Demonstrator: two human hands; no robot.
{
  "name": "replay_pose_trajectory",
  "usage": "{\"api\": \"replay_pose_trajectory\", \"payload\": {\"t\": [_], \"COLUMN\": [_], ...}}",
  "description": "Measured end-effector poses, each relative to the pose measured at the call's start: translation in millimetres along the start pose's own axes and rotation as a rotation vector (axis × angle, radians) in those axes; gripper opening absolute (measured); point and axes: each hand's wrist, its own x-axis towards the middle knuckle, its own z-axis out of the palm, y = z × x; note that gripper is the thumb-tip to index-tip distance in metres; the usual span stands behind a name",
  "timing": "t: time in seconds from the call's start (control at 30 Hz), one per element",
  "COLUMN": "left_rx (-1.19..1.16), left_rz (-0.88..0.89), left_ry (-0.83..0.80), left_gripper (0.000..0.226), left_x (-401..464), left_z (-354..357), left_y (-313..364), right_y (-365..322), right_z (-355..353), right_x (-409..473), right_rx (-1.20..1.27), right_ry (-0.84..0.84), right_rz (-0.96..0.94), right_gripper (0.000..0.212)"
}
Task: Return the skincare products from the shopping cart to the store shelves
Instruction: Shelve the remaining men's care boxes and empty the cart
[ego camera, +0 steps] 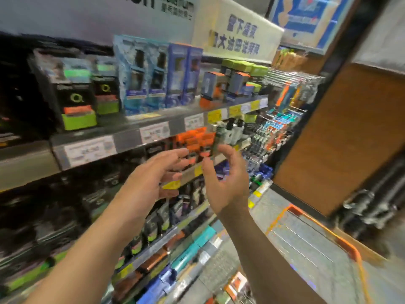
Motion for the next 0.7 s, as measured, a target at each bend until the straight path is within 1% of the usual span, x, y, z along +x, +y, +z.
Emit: {"api": "replay_pose_trajectory", "payload": {"t": [0.07,0.2,0.33,0.43,0.5,0.57,0.63,0.7], "left_rx": [0.02,0.052,0.07,0.118,0.15,0.194,0.23,0.232], "left_rz": [-0.021,-0.06,-0.124,-0.166,-0.207,-0.234,-0.239,-0.24], "left_ry": [-0.06,-0.193,-0.343,-0.438,-0.47,-0.522,-0.576,-0.578], "left_gripper": [0.031,0.028,0.047,0.038,0.032,0.028,0.028,0.032], "left_x": [2,0,-8,-13,-14,-16,-22,-27], "left_z": [24,77,127,163,187,211,231,251], "left_y": [-8,-25,-44,-63,-77,-92,-105,-119], "right_y": [16,45,73,91,103,114,126,139], "right_z": [-26,-81,-131,-167,-190,-213,-235,-255], "right_x": [-7,-29,-54,-75,-90,-105,-121,-136], "right_rx": [-0.044,-0.038,-0.073,-0.099,-0.096,-0.083,-0.079,-0.078], "right_ry": [0.078,0.156,0.261,0.353,0.41,0.464,0.507,0.534], "right_rz": [-0.008,0.121,0.195,0.262,0.325,0.383,0.44,0.488], "right_gripper": [0.032,0.032,0.034,0.034,0.037,0.033,0.027,0.026]}}
